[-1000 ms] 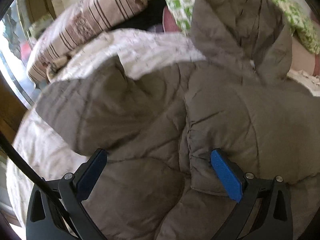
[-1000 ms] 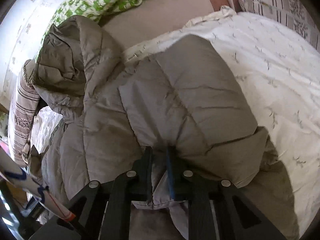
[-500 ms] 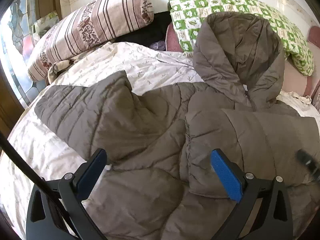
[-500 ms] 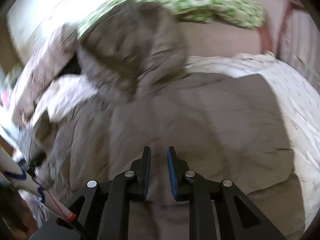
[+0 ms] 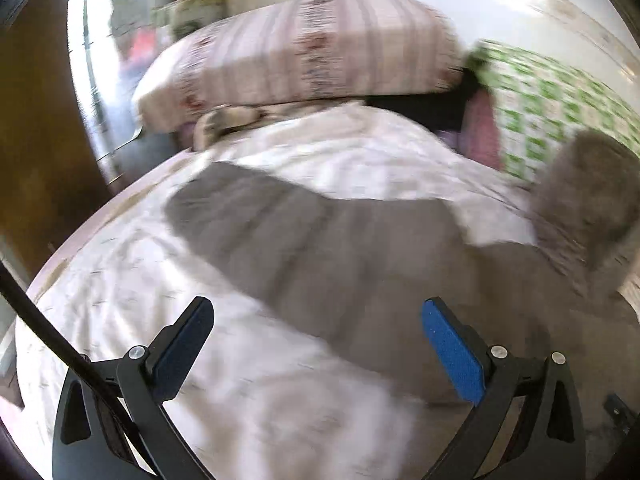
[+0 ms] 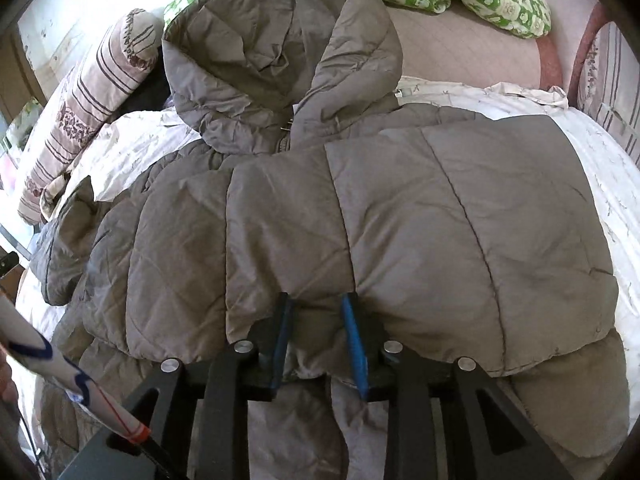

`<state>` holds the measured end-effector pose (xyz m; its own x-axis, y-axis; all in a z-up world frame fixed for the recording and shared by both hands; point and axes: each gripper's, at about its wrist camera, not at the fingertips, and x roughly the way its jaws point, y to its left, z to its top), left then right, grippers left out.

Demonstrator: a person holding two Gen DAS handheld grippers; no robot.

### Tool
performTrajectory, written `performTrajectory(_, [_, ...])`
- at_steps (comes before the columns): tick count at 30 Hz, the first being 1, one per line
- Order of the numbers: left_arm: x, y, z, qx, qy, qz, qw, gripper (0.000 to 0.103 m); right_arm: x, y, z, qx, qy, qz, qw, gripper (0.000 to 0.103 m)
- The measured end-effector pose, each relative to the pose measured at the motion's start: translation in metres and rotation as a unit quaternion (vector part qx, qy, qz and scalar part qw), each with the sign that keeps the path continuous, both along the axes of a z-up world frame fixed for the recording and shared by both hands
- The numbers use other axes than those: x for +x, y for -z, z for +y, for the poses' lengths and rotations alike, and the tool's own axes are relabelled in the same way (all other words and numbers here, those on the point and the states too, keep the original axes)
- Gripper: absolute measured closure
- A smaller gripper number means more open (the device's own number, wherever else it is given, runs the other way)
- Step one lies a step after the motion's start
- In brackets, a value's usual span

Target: Fold large clothes

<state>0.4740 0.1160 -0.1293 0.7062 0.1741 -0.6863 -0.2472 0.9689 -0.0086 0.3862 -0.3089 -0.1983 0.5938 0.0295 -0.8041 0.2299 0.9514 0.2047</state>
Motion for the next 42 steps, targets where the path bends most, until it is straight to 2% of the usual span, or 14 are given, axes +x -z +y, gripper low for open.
performTrajectory(3, [0.008, 0.004, 0.047, -0.013, -0.034, -0.003, 0.9993, 0.0, 0.001, 0.001, 0.003, -0.002, -0.002, 0.0, 1.0, 0.067])
performTrajectory(6, [0.018, 0.012, 0.095, -0.066, -0.056, 0.0, 0.9962, 0.001, 0.002, 0.001, 0.005, -0.006, -0.004, 0.0, 1.0, 0.063])
performTrajectory(7, [0.023, 0.015, 0.11, -0.089, -0.065, 0.003, 0.9939, 0.004, 0.002, 0.002, 0.006, -0.009, -0.006, -0.001, 1.0, 0.063])
performTrajectory(10, [0.036, 0.031, 0.147, -0.162, -0.09, 0.016, 0.9825, 0.023, 0.003, 0.002, 0.008, -0.013, -0.009, -0.001, 1.0, 0.06])
performTrajectory(13, [0.046, 0.046, 0.169, -0.221, -0.096, 0.025, 0.9702, 0.024, 0.003, 0.002, 0.008, -0.013, -0.012, -0.001, 1.0, 0.058])
performTrajectory(19, [0.062, 0.064, 0.191, -0.276, -0.11, 0.018, 0.9548, 0.029, 0.006, 0.003, 0.01, -0.015, -0.016, -0.002, 1.0, 0.052])
performTrajectory(28, [0.083, 0.079, 0.201, -0.304, -0.105, -0.014, 0.9467, 0.043, 0.008, 0.005, 0.012, -0.017, -0.02, -0.004, 1.0, 0.048])
performTrajectory(31, [0.093, 0.083, 0.202, -0.308, -0.102, -0.018, 0.9457, 0.044, 0.008, 0.005, 0.012, -0.016, -0.019, -0.006, 1.0, 0.048])
performTrajectory(35, [0.102, 0.086, 0.204, -0.324, -0.108, -0.031, 0.9395, 0.045, 0.007, 0.005, 0.011, -0.014, -0.019, -0.008, 1.0, 0.047])
performTrajectory(36, [0.103, 0.085, 0.202, -0.318, -0.114, -0.032, 0.9407, 0.05, 0.007, 0.005, 0.011, -0.013, -0.019, -0.009, 1.0, 0.047])
performTrajectory(37, [0.103, 0.084, 0.199, -0.304, -0.124, -0.026, 0.9444, 0.072, 0.007, 0.005, 0.011, -0.011, -0.019, -0.01, 1.0, 0.047])
performTrajectory(38, [0.104, 0.083, 0.196, -0.294, -0.126, -0.019, 0.9472, 0.082, 0.008, 0.005, 0.01, -0.009, -0.018, -0.01, 1.0, 0.047])
performTrajectory(40, [0.104, 0.079, 0.19, -0.285, -0.126, -0.018, 0.9499, 0.084, 0.008, 0.005, 0.01, -0.005, -0.017, -0.011, 1.0, 0.047])
performTrajectory(42, [0.102, 0.07, 0.182, -0.264, -0.123, -0.022, 0.9565, 0.087, 0.008, 0.004, 0.009, -0.002, -0.016, -0.012, 1.0, 0.047])
